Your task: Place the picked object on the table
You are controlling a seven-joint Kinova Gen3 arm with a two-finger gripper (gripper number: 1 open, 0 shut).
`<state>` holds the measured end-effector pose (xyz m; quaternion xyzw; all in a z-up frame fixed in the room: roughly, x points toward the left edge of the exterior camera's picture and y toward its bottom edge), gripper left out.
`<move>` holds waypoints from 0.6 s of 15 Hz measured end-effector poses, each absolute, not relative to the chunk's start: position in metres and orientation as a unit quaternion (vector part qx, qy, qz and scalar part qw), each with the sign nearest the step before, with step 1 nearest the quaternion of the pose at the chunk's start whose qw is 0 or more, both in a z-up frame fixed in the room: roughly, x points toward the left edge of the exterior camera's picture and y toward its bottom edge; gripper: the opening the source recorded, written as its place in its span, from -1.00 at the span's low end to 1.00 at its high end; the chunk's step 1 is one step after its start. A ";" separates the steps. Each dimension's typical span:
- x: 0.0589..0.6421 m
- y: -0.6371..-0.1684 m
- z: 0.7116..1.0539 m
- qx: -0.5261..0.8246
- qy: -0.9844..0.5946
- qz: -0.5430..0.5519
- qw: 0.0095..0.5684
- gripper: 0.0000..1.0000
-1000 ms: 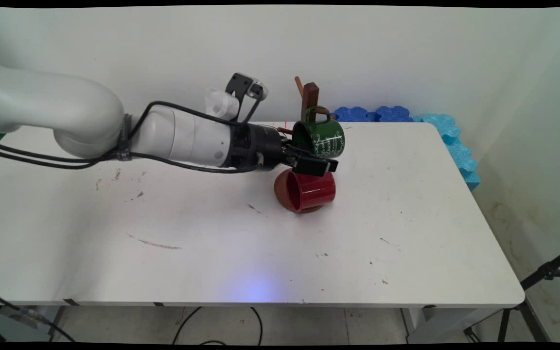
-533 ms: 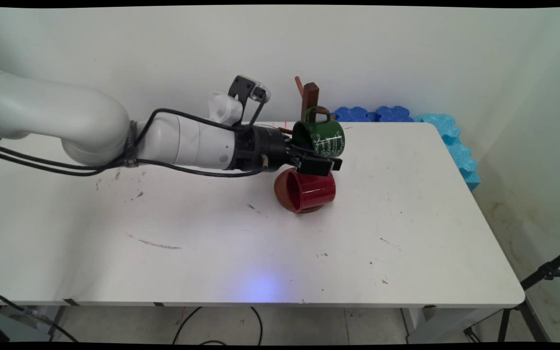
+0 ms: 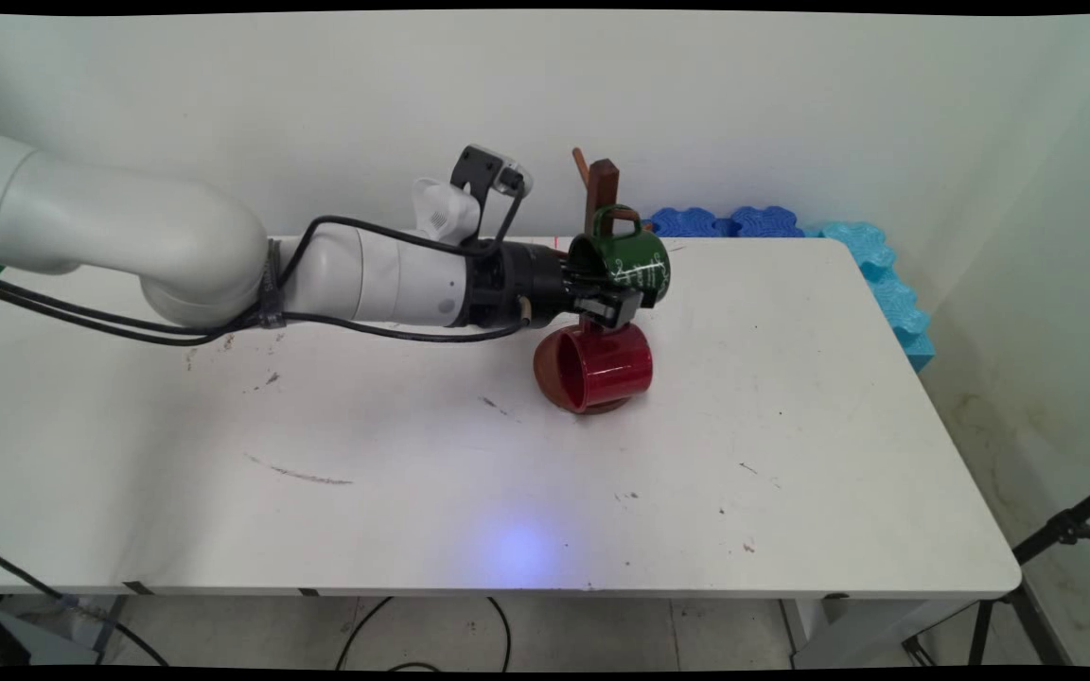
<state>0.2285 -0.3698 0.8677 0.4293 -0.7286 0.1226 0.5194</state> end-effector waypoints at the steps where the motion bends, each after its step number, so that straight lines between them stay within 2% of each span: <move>1: 0.229 -0.371 0.868 0.429 -0.728 0.123 0.521 -1.00; 9: 0.232 -0.363 0.878 0.418 -0.725 0.114 0.535 -1.00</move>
